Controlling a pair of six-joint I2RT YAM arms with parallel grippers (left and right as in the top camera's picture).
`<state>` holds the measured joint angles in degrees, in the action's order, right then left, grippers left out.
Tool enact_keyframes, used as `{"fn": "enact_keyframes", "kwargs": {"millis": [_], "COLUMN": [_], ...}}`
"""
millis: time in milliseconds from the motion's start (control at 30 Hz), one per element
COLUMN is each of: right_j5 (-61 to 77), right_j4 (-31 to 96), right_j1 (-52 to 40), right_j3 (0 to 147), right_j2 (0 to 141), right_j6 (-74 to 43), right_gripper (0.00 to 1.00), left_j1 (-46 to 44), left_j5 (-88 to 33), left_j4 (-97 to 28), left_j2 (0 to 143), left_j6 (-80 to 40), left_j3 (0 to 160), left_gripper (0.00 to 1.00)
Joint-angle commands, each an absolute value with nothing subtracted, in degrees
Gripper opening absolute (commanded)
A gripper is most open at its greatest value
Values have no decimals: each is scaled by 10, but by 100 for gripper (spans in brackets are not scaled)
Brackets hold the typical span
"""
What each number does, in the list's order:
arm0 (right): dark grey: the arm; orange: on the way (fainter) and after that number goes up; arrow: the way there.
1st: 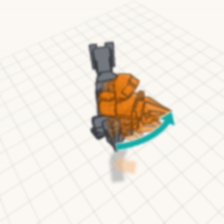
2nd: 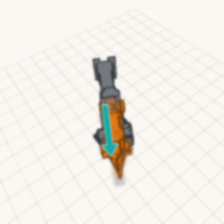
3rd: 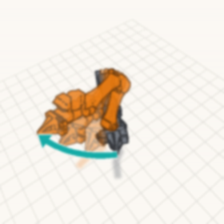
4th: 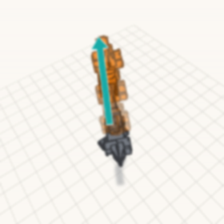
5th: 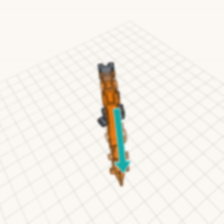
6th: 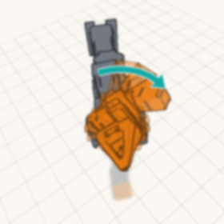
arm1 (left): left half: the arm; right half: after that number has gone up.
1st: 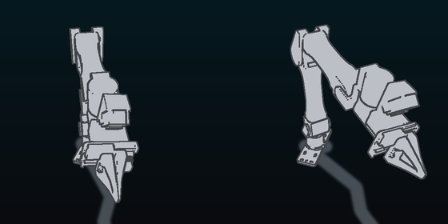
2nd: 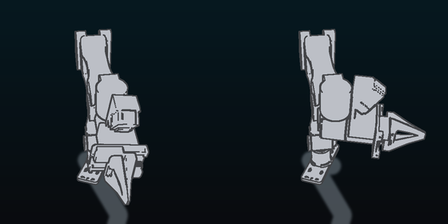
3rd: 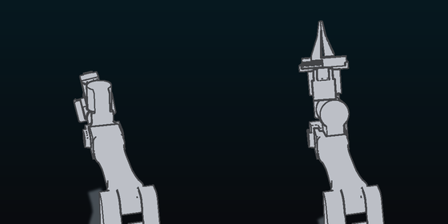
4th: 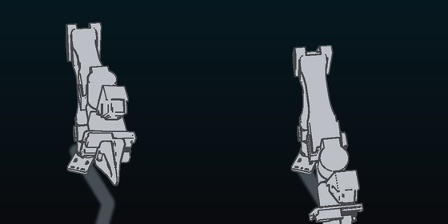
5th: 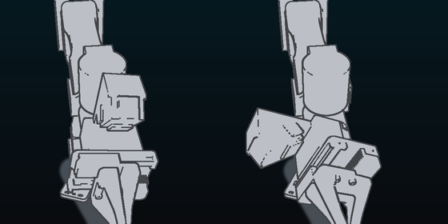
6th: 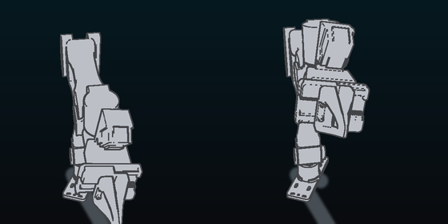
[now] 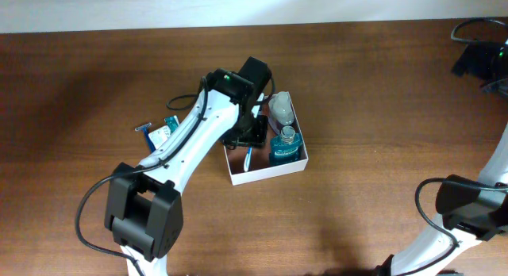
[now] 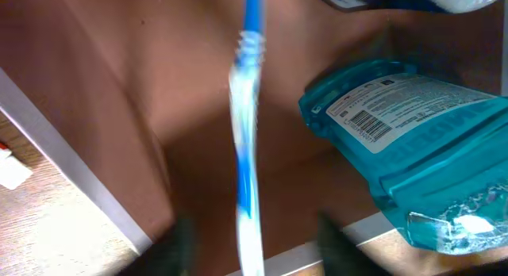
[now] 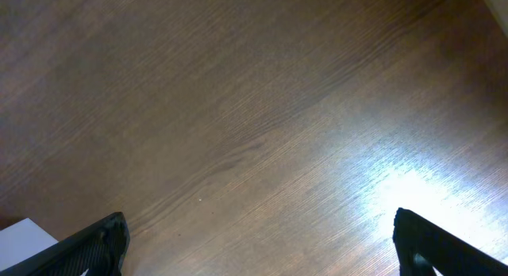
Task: Pack container
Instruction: 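Lift the toothbrush and carry it right into the box, then lower the toothbrush into the box and open the left gripper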
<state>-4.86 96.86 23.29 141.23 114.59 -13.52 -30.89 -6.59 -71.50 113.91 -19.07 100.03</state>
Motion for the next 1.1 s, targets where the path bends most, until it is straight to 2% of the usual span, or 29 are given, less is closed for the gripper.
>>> {"fn": "enact_keyframes", "kwargs": {"millis": [0,333,500,700,767,1067], "right_j5": [-48,-48,-48,-48,-48,-48], "right_j4": [967,967,967,967,967,967], "right_j1": [237,237,237,237,237,237], "right_j3": [1420,1420,1420,1420,1420,1420], "right_j2": [1136,1136,1136,1136,1136,1136], "right_j6": [-138,-138,-138,-138,-138,-138], "right_gripper": [99,99,99,99,99,99], "left_j1": [-295,-242,-236,-237,-234,-233], "left_j5": [-60,-60,-56,-5,8,19], "left_j4": [-718,-753,-721,-708,-710,-698], "left_j2": [1141,1140,1144,1163,1171,1173], "left_j6": [-197,-197,-197,-212,-219,-227], "left_j3": [1013,1028,1024,1019,1019,1018], "left_gripper": [63,53,38,32,25,33]}}
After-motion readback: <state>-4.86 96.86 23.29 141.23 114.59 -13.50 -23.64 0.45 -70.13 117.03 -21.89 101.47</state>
